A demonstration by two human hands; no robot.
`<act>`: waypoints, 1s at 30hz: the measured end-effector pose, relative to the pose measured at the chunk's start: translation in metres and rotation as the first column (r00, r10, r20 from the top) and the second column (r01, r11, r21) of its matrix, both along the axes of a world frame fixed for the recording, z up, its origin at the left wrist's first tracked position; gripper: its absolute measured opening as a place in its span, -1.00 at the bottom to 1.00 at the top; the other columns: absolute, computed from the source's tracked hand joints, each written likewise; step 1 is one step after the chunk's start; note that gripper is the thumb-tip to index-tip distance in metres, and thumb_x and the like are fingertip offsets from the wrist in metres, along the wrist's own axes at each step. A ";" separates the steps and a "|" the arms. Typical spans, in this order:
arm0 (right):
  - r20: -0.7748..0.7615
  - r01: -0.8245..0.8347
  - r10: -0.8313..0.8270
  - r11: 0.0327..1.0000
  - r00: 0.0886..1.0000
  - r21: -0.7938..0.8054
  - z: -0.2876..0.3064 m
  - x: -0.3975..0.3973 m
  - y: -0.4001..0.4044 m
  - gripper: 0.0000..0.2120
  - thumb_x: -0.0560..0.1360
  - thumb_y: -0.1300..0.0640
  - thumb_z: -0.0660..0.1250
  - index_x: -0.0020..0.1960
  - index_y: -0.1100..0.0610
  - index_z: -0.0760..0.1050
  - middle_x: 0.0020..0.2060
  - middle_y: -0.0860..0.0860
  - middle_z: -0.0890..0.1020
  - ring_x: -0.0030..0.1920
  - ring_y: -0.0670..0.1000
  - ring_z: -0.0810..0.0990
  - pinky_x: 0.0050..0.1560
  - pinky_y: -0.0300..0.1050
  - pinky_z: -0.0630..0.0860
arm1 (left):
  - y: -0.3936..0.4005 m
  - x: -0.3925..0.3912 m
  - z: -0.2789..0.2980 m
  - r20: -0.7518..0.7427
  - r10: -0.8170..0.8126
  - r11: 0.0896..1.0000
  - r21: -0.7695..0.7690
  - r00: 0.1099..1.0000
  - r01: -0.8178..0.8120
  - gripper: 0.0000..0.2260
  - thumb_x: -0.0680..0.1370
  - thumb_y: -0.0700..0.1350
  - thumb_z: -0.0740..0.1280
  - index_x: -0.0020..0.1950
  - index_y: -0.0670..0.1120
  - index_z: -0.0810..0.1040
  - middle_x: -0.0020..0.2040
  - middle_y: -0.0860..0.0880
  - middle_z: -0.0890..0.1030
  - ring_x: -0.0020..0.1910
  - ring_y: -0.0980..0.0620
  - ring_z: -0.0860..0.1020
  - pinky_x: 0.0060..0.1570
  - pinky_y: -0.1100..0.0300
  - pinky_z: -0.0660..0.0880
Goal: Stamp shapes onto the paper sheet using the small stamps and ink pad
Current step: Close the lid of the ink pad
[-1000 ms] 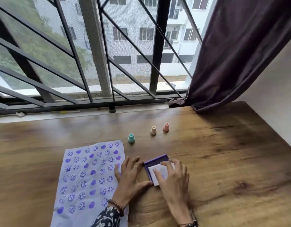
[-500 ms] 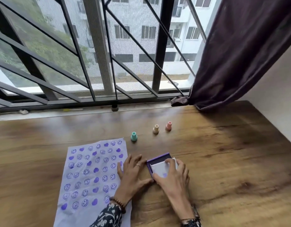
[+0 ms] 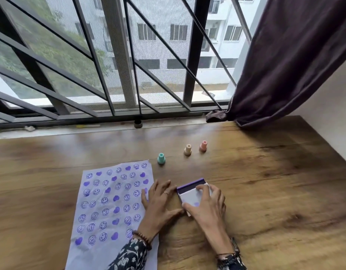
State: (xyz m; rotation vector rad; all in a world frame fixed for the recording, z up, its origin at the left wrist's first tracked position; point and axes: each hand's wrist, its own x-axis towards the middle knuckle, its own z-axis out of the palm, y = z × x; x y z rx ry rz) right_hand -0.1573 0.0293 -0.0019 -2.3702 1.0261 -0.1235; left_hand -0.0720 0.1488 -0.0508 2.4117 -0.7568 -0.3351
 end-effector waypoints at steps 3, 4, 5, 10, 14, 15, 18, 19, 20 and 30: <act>-0.016 0.002 -0.002 1.000 1.000 -0.005 0.000 0.004 -0.001 -0.41 0.25 -0.11 0.46 0.21 0.01 0.36 0.28 0.07 0.31 0.30 0.11 0.27 0.24 -0.05 0.31 | 0.000 0.000 0.000 0.002 0.001 1.000 -0.005 1.000 -0.001 -0.36 0.30 0.22 0.42 0.33 0.19 0.31 0.46 0.15 0.23 0.49 0.07 -0.03 0.38 -0.04 -0.27; -0.024 0.000 0.000 1.000 1.000 -0.009 0.000 0.005 -0.001 -0.40 0.25 -0.11 0.46 0.21 0.01 0.35 0.28 0.07 0.31 0.30 0.11 0.27 0.24 -0.04 0.31 | 0.000 0.000 0.001 0.002 0.000 1.000 -0.005 1.000 0.000 -0.36 0.30 0.22 0.42 0.33 0.18 0.31 0.46 0.16 0.22 0.49 0.06 -0.03 0.38 -0.04 -0.28; -0.030 0.001 -0.001 1.000 1.000 -0.010 0.000 0.007 -0.001 -0.40 0.25 -0.11 0.46 0.22 0.01 0.35 0.28 0.07 0.30 0.30 0.11 0.27 0.24 -0.05 0.31 | 0.000 0.000 0.001 0.003 -0.001 1.000 -0.003 1.000 0.001 -0.36 0.30 0.22 0.42 0.33 0.18 0.32 0.46 0.16 0.22 0.49 0.06 -0.04 0.38 -0.04 -0.28; -0.022 -0.003 0.003 1.000 1.000 -0.006 0.000 0.016 -0.004 -0.38 0.23 -0.13 0.48 0.21 -0.02 0.36 0.26 0.05 0.33 0.27 0.10 0.30 0.22 -0.05 0.32 | 0.000 -0.002 0.004 0.008 0.014 1.000 0.004 1.000 -0.014 -0.34 0.28 0.24 0.42 0.33 0.20 0.31 0.45 0.18 0.23 0.49 0.09 -0.03 0.35 0.05 -0.31; 0.023 -0.039 0.037 0.998 0.999 0.059 -0.001 0.013 -0.013 -0.40 0.21 -0.09 0.51 0.19 -0.04 0.41 0.22 0.02 0.37 0.26 0.07 0.33 0.21 -0.09 0.30 | 0.000 -0.003 0.006 0.013 0.022 1.000 0.001 1.000 -0.022 -0.34 0.26 0.26 0.42 0.32 0.21 0.32 0.44 0.19 0.23 0.48 0.11 -0.02 0.35 0.07 -0.32; 0.066 -0.044 0.036 0.992 0.997 0.115 -0.002 0.010 -0.018 -0.43 0.23 -0.02 0.52 0.19 -0.02 0.43 0.21 0.02 0.40 0.25 0.06 0.35 0.21 -0.10 0.29 | 0.000 -0.003 0.007 0.015 0.018 1.000 0.000 1.000 -0.018 -0.33 0.25 0.27 0.42 0.31 0.21 0.32 0.44 0.20 0.24 0.48 0.11 -0.02 0.34 0.08 -0.32; 0.247 -0.061 -0.030 0.934 0.968 0.352 -0.002 -0.002 -0.034 -0.57 0.30 0.24 0.49 0.14 0.07 0.50 0.11 0.08 0.53 0.17 0.08 0.47 0.18 -0.11 0.37 | 0.000 -0.004 0.008 0.043 0.025 0.999 -0.036 0.999 -0.023 -0.30 0.22 0.29 0.43 0.31 0.19 0.33 0.39 0.20 0.26 0.46 0.16 0.03 0.33 0.14 -0.33; 0.283 -0.061 -0.061 0.913 0.957 0.402 -0.002 -0.007 -0.040 -0.62 0.33 0.30 0.47 0.10 0.08 0.51 0.07 0.10 0.57 0.13 0.09 0.52 0.14 -0.13 0.43 | 0.001 -0.005 0.009 0.056 0.044 0.997 -0.063 0.997 -0.041 -0.30 0.20 0.29 0.44 0.29 0.17 0.34 0.35 0.20 0.27 0.42 0.23 0.05 0.34 0.15 -0.33; 0.300 -0.054 -0.086 0.902 0.950 0.429 -0.003 -0.011 -0.045 -0.66 0.34 0.34 0.44 0.05 0.06 0.52 0.01 0.10 0.61 0.07 0.09 0.57 0.08 -0.21 0.47 | 0.003 -0.007 0.009 0.073 0.066 0.994 -0.091 0.995 -0.059 -0.33 0.20 0.28 0.46 0.25 0.16 0.36 0.29 0.20 0.28 0.37 0.31 0.06 0.34 0.17 -0.33; 0.343 0.124 -0.277 0.906 0.897 0.406 -0.009 -0.028 -0.084 -0.71 0.36 0.42 0.37 -0.07 0.06 0.56 -0.21 0.01 0.67 -0.25 -0.05 0.59 -0.29 -0.56 0.40 | -0.041 -0.022 0.025 0.169 -0.077 0.996 0.056 0.983 0.068 -0.68 0.40 0.24 0.29 0.10 0.18 0.41 0.15 0.17 0.42 0.39 0.15 0.17 0.19 0.31 -0.61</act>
